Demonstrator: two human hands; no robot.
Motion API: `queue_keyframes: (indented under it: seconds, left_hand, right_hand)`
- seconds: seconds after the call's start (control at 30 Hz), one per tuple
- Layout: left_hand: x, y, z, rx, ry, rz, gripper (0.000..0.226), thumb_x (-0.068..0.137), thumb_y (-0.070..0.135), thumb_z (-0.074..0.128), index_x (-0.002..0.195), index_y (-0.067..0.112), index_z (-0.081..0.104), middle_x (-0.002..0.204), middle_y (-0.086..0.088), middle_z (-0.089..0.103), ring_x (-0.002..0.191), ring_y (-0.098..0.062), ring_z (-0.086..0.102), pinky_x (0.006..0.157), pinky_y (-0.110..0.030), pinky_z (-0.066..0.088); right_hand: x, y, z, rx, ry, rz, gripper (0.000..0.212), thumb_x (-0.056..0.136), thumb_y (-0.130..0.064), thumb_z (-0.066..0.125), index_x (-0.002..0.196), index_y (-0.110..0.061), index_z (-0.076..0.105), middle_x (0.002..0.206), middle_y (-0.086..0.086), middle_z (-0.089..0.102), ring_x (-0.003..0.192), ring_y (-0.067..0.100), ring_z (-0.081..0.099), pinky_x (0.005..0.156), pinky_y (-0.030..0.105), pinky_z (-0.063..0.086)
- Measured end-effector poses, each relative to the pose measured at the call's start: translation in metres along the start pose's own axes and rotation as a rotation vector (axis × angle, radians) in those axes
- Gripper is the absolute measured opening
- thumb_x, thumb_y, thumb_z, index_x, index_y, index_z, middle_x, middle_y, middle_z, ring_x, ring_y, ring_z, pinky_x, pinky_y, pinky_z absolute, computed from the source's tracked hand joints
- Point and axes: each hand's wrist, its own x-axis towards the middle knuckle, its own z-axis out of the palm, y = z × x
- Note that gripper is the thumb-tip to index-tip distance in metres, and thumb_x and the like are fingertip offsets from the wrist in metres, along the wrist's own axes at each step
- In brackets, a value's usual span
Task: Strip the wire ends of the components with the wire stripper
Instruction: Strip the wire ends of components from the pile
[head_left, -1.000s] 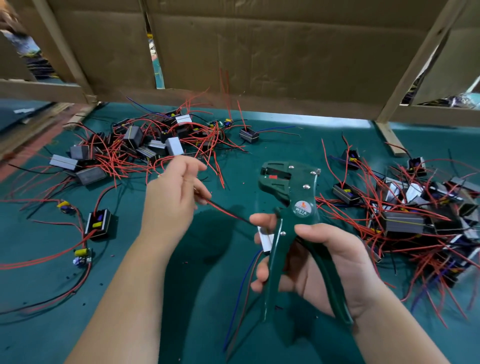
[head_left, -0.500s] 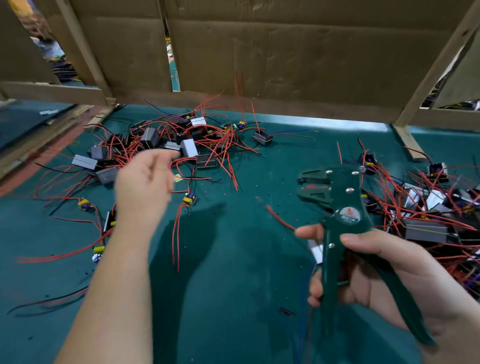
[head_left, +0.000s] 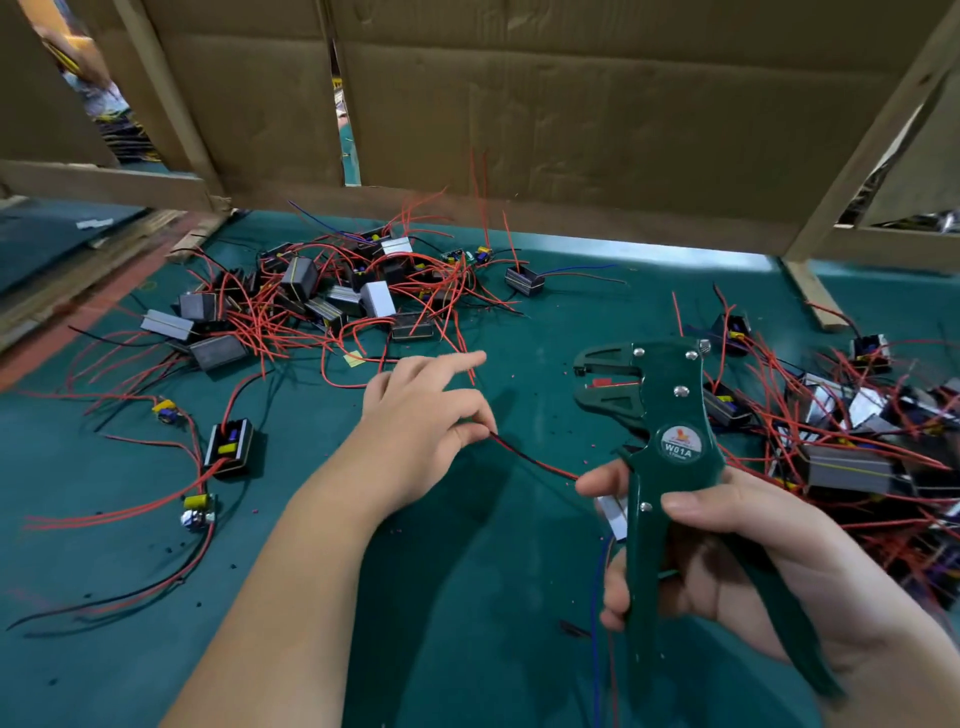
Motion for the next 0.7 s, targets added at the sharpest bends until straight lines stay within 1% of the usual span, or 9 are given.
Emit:
queue_keyframes:
  seconds: [0.1, 0.17, 0.23, 0.33, 0.4, 0.47, 0.53, 0.63, 0.7]
  left_hand:
    - [0.002, -0.004, -0.002, -0.009, 0.02, -0.018, 0.013, 0.095, 0.032, 0.057, 0.083, 0.037, 0.061, 0.124, 0.024, 0.054, 0.116, -0.006, 0.036, 0.093, -0.023, 0.012]
    - [0.0, -0.002, -0.003, -0.106, 0.031, -0.024, 0.02, 0.096, 0.03, 0.054, 0.078, 0.038, 0.053, 0.09, 0.022, 0.065, 0.091, 0.003, 0.047, 0.092, -0.026, 0.024]
    - [-0.001, 0.001, -0.004, -0.211, 0.021, -0.027, 0.022, 0.096, 0.03, 0.055, 0.075, 0.038, 0.052, 0.073, 0.022, 0.066, 0.075, 0.007, 0.052, 0.079, -0.021, 0.035]
    - [-0.001, 0.01, -0.003, -0.295, 0.031, 0.045, 0.02, 0.094, 0.028, 0.059, 0.077, 0.038, 0.055, 0.071, 0.02, 0.067, 0.072, 0.003, 0.058, 0.067, -0.017, 0.041]
    - [0.0, 0.022, -0.001, -0.4, 0.035, 0.123, 0.018, 0.093, 0.03, 0.059, 0.078, 0.038, 0.057, 0.072, 0.021, 0.067, 0.07, -0.004, 0.06, 0.066, -0.016, 0.043]
    - [-0.002, 0.032, 0.001, -0.536, 0.024, 0.178, 0.016, 0.092, 0.03, 0.057, 0.077, 0.035, 0.058, 0.07, 0.021, 0.066, 0.066, -0.001, 0.06, 0.064, -0.012, 0.041]
    - [-0.003, 0.036, 0.004, -0.55, -0.004, 0.187, 0.017, 0.09, 0.03, 0.055, 0.074, 0.035, 0.058, 0.071, 0.02, 0.066, 0.066, 0.004, 0.059, 0.064, -0.008, 0.04]
    - [-0.001, 0.031, 0.004, -0.475, -0.088, 0.118, 0.017, 0.085, 0.043, 0.053, 0.075, 0.032, 0.061, 0.073, 0.013, 0.067, 0.067, -0.005, 0.059, 0.065, -0.023, 0.046]
    - [-0.001, 0.029, 0.002, -0.491, -0.116, 0.104, 0.019, 0.084, 0.043, 0.053, 0.075, 0.03, 0.062, 0.071, 0.015, 0.066, 0.064, -0.006, 0.057, 0.062, -0.02, 0.044]
  right_hand:
    - [-0.01, 0.022, -0.002, -0.15, 0.127, -0.107, 0.068, 0.048, -0.024, 0.088, 0.107, 0.002, 0.069, 0.077, 0.033, 0.06, 0.064, 0.046, 0.064, 0.063, 0.052, 0.054]
    - [-0.006, 0.02, -0.002, -0.228, 0.281, -0.189, 0.054, 0.055, -0.019, 0.081, 0.105, -0.002, 0.07, 0.079, 0.024, 0.065, 0.063, 0.044, 0.065, 0.06, 0.049, 0.055]
    - [-0.003, 0.024, -0.004, -0.335, 0.396, -0.322, 0.037, 0.064, -0.017, 0.069, 0.101, -0.009, 0.073, 0.078, 0.015, 0.068, 0.065, 0.042, 0.067, 0.062, 0.052, 0.055]
    - [0.0, 0.022, 0.005, -0.357, 0.341, -0.465, 0.033, 0.065, -0.02, 0.077, 0.098, -0.016, 0.074, 0.097, 0.012, 0.071, 0.066, 0.04, 0.068, 0.064, 0.053, 0.055]
    - [0.005, 0.023, 0.011, -0.3, 0.191, -0.389, 0.046, 0.06, -0.029, 0.086, 0.101, -0.012, 0.071, 0.106, 0.014, 0.069, 0.067, 0.04, 0.067, 0.063, 0.048, 0.055]
    - [0.014, 0.028, 0.014, -0.428, 0.214, -0.283, 0.033, 0.061, -0.03, 0.08, 0.092, -0.019, 0.073, 0.09, 0.011, 0.07, 0.069, 0.036, 0.069, 0.062, 0.044, 0.056]
    - [0.024, 0.033, 0.013, -0.482, 0.304, -0.191, 0.03, 0.067, -0.028, 0.072, 0.094, -0.015, 0.07, 0.08, 0.01, 0.068, 0.069, 0.034, 0.069, 0.065, 0.044, 0.057]
    - [0.025, 0.033, 0.008, -0.401, 0.399, -0.152, 0.039, 0.067, -0.024, 0.069, 0.097, 0.001, 0.065, 0.074, 0.009, 0.065, 0.065, 0.037, 0.067, 0.065, 0.045, 0.056]
    - [0.022, 0.029, 0.006, -0.385, 0.417, -0.187, 0.032, 0.067, -0.024, 0.07, 0.09, -0.001, 0.069, 0.072, 0.008, 0.066, 0.064, 0.037, 0.067, 0.062, 0.044, 0.056]
